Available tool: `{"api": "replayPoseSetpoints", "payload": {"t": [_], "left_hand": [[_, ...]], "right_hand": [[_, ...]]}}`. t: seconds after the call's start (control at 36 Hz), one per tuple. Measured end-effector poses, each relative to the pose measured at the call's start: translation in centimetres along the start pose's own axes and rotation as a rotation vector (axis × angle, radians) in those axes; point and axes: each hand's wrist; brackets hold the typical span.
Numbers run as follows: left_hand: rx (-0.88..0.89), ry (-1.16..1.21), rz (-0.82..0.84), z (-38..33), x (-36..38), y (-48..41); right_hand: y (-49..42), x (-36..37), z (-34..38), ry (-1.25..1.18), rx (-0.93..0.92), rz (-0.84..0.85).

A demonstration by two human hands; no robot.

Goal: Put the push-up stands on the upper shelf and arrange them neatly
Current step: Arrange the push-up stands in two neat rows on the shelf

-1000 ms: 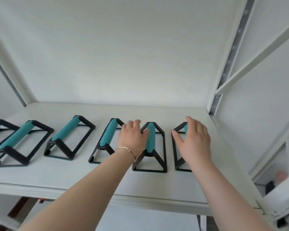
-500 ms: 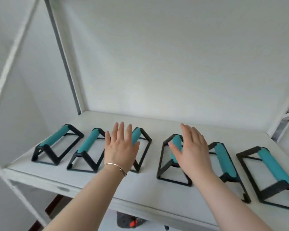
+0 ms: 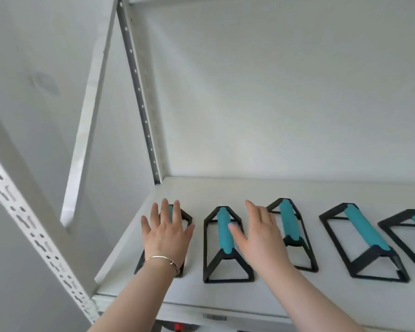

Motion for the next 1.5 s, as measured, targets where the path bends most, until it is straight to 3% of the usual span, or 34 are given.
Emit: {"api": "replayPoseSetpoints", "payload": {"t": [0.22, 0.39, 0.53, 0.86, 1.39, 1.5], "left_hand": [[-0.086, 0.065, 0.143, 1.8, 2.2, -0.9], [-0.138, 0.066, 0.15, 1.7, 2.8, -1.6], [-0.144, 0.095, 0.172, 1.8, 3.2, -2.9], [0.079, 0.112, 0.209, 4.2, 6.1, -10.0], [0.3, 0.256, 0.146, 5.5, 12.3, -18.5], [0.287, 0.324, 0.153, 5.5, 13.0, -19.7]], "right_hand": [[-0.6, 3.8, 3.3, 0.055, 0.24, 0.245], [-1.8, 4.9, 3.3, -0.001, 0.345, 0.383], [-3.0, 5.4, 2.8, 0.011, 0.331, 0.426], [-10.1, 6.6, -0.9, 0.077, 0.237, 0.543], [-17.8, 9.1, -7.1, 0.153, 0.048, 0.565], [-18.6, 9.6, -7.8, 0.107, 0.1, 0.578]]}}
Point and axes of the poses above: each hand's wrist, its own y-axis away from the middle knuckle, its own x-axis out of the palm, z = x × y, and after that the axes turned 12 degrees about -z, right-handed
